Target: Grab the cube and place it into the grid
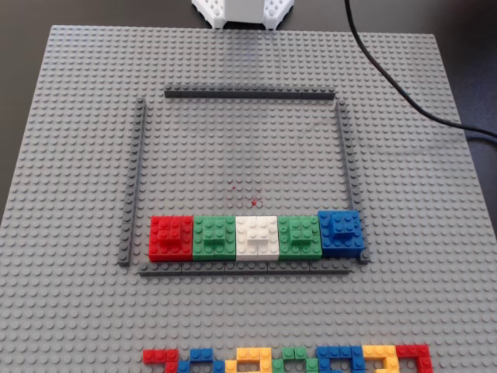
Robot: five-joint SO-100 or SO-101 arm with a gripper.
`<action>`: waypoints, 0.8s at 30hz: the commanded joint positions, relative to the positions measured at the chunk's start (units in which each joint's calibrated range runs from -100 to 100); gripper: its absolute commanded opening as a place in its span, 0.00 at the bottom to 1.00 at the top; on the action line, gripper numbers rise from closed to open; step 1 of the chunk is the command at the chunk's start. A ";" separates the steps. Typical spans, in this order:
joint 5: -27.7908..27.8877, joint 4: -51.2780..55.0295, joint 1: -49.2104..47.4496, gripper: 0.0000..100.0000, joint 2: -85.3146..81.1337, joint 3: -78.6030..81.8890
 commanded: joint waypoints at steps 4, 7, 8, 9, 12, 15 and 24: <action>0.34 -4.96 -0.33 0.00 -9.03 10.03; 0.00 -5.99 -0.85 0.00 -11.10 13.57; 0.15 -6.23 -1.14 0.00 -11.96 15.02; -0.10 -6.77 -1.29 0.00 -12.90 16.56; -0.34 -8.04 -2.17 0.00 -15.91 20.91; -0.34 -8.82 -2.84 0.00 -18.49 24.71; -0.54 -12.48 -3.20 0.00 -24.60 36.86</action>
